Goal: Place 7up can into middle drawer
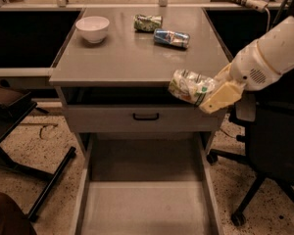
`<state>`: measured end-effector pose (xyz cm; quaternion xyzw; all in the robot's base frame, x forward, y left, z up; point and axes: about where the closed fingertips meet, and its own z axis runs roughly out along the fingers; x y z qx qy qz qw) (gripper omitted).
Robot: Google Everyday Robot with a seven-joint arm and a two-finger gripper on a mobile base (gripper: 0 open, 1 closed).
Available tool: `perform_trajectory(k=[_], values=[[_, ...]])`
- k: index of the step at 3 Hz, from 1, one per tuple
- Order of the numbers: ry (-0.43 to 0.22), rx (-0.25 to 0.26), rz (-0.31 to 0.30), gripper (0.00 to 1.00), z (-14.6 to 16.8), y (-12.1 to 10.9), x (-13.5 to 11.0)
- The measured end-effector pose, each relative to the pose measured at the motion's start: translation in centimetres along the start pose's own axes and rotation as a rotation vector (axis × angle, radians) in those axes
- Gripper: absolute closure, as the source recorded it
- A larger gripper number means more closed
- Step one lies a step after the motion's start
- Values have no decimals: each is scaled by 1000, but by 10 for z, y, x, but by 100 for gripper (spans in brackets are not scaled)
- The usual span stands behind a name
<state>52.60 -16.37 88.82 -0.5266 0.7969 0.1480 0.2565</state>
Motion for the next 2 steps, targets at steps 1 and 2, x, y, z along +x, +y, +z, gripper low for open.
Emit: perform_trajectory(k=[1,2], values=[[-39,52,-47,100,47,6,-8],[-39,52,-47,100,47,6,-8]])
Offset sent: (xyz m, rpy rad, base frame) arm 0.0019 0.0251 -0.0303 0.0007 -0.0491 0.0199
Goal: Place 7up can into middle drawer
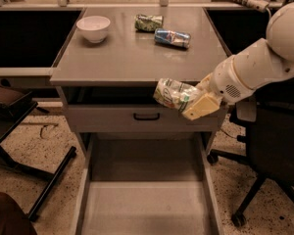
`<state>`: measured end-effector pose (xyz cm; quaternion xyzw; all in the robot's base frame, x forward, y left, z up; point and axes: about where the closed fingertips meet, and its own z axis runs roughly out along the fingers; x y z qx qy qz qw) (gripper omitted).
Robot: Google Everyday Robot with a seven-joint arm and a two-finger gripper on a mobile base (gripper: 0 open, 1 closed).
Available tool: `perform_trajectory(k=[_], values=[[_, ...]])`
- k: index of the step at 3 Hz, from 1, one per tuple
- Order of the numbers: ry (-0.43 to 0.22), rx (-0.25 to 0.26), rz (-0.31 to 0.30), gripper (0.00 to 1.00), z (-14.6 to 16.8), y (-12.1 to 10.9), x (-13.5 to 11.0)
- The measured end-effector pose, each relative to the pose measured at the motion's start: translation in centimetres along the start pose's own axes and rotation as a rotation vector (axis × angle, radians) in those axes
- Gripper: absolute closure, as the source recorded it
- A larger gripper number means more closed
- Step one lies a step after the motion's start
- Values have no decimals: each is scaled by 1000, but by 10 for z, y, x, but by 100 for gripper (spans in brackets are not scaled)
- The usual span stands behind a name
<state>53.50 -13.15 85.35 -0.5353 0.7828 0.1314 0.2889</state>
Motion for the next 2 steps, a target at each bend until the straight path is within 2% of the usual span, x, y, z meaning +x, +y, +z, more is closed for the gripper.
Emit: perform_trajectory(k=[1,2], values=[[52,-7,38,100,21,8,26],[148,-25,148,100,76,26,96]])
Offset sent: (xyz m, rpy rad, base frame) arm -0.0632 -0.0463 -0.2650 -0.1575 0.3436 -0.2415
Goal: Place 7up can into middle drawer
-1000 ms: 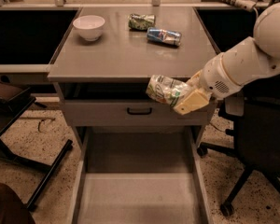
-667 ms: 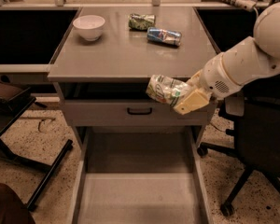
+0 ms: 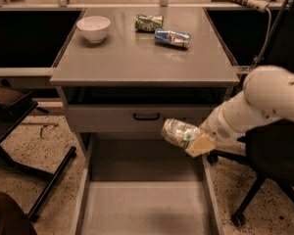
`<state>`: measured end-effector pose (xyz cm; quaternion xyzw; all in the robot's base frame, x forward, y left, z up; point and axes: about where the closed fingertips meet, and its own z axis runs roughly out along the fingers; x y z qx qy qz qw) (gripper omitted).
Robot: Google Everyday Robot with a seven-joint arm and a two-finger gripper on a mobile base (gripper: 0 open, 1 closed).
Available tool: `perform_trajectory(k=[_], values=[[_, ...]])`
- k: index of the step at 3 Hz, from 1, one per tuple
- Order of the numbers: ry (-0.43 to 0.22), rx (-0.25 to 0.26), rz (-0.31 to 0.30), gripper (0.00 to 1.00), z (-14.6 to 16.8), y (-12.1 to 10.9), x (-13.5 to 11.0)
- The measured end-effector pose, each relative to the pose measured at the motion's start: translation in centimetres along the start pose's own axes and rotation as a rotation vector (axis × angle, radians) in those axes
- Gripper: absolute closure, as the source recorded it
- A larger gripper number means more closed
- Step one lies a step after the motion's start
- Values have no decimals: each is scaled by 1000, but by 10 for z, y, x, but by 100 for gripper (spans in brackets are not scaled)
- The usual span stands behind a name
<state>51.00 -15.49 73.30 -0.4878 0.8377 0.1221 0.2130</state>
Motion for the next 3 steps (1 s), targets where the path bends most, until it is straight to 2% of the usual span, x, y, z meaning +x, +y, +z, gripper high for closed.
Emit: perform_trajectory(k=[1,2,3], values=[[15,-61,155,100,76,21,60],[-63,-178,298,100,126,42,93],[-68,-212,329,100,139,48,100]])
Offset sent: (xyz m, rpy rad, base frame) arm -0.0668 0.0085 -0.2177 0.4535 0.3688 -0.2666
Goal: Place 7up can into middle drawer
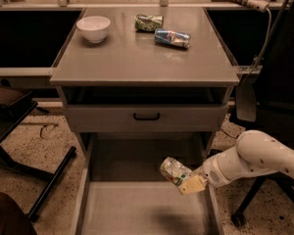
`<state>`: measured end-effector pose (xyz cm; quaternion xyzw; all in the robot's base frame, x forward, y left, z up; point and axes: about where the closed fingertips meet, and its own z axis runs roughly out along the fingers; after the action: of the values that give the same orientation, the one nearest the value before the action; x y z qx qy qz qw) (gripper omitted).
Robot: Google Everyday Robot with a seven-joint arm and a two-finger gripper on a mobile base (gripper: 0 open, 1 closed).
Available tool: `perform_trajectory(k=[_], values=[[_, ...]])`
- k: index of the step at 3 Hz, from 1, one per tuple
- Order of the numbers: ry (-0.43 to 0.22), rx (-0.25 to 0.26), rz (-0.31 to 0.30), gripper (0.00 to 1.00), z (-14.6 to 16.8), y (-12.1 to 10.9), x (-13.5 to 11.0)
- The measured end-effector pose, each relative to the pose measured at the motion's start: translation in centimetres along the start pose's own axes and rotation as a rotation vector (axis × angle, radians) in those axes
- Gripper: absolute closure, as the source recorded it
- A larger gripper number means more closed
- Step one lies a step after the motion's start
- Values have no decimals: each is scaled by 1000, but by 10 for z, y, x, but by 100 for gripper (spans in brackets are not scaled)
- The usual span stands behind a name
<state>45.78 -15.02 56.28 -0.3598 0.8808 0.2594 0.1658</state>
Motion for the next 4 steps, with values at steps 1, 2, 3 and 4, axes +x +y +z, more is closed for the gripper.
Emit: perform_trajectory(k=[1,2,3,4], values=[[-2,-12,6,100,11,1,5],[18,-44,38,100,64,4,28],[-23,-28,53,100,106,13,34],[-70,-4,30,100,143,31,25]])
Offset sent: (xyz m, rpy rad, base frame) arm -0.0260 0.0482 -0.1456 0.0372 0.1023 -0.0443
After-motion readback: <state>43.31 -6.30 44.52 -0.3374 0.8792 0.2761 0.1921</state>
